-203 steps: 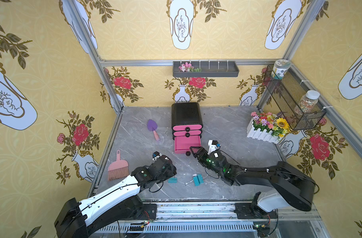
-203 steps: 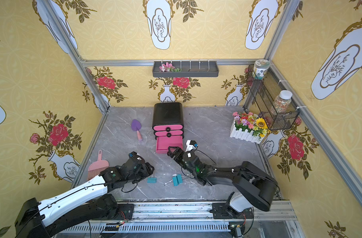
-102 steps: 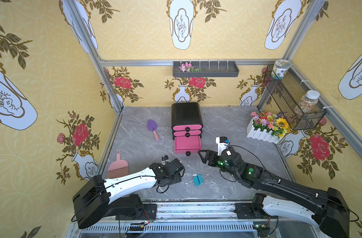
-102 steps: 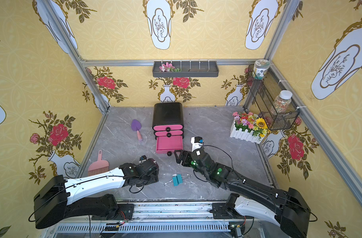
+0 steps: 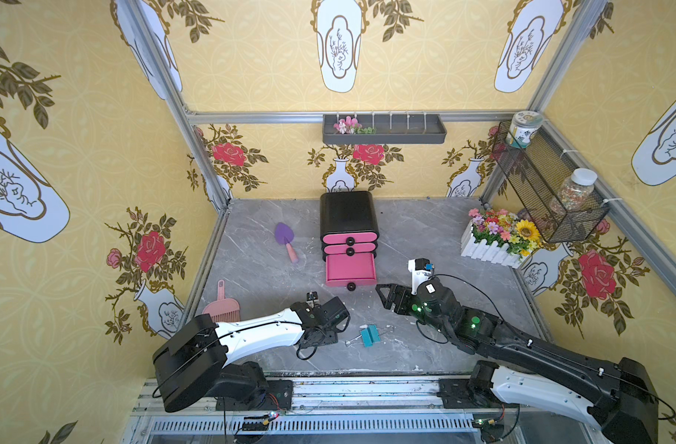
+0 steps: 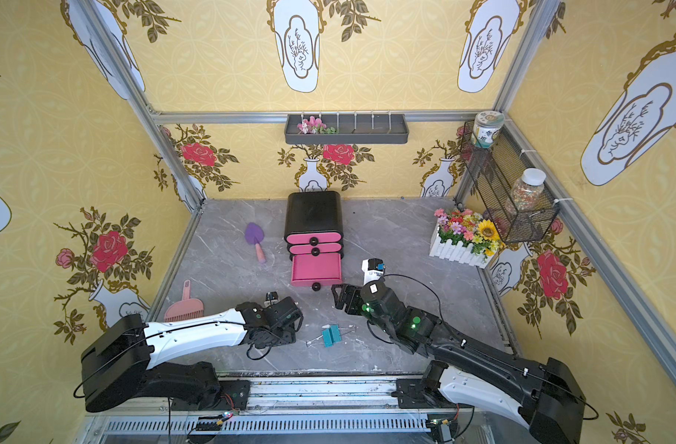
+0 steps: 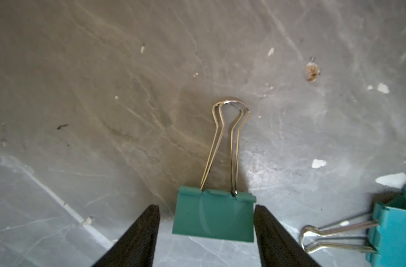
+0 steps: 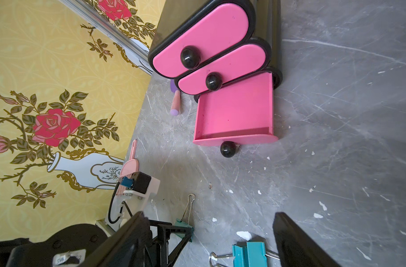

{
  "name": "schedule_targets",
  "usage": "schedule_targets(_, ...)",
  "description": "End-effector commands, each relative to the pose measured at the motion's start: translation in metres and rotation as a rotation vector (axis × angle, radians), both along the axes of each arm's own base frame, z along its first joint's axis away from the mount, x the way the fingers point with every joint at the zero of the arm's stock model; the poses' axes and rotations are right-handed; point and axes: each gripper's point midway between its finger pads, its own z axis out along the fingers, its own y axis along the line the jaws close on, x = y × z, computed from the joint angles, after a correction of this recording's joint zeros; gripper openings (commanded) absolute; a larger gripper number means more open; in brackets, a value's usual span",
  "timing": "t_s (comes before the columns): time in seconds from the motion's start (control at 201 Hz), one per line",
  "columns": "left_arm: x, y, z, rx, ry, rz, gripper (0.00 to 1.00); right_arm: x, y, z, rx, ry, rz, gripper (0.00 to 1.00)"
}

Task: Put the binder clips in the drawer according to color
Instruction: Pick up the binder clip at the center of the board.

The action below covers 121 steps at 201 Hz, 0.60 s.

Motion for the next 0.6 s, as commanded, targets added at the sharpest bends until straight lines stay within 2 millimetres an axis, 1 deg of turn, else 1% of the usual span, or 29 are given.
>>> schedule_targets(0.0,0.001,0.000,-0.002,0.006,-0.008,-0.020,0.67,0.003,-0.004,0.000,-0.007,-0.016,-0.021,0.89)
schedule_targets(0.129,0.001,-0.004,-0.003,0.003,-0.002,-0.029,0.60,0.003,-0.006,-0.002,-0.009,-0.012,-0.026,0.89)
schedule_targets(0.184,0.001,-0.005,-0.003,0.001,0.000,-0.034,0.56,0.003,-0.007,-0.002,-0.008,-0.011,-0.030,0.88)
schedule_targets(0.304,0.001,-0.007,-0.001,-0.002,0.004,-0.041,0.41,0.004,-0.009,-0.002,-0.008,-0.014,-0.037,0.88)
schedule_targets(0.354,0.001,-0.007,0.001,0.000,0.003,-0.038,0.38,0.004,-0.010,-0.001,-0.008,-0.016,-0.040,0.88)
schedule_targets(0.453,0.003,-0.008,0.013,-0.011,-0.016,-0.028,0.35,0.005,-0.012,0.003,-0.010,-0.025,-0.042,0.88)
schedule_targets(0.597,0.015,-0.012,0.045,-0.032,-0.077,-0.011,0.33,0.005,-0.016,0.007,-0.017,-0.044,-0.045,0.89)
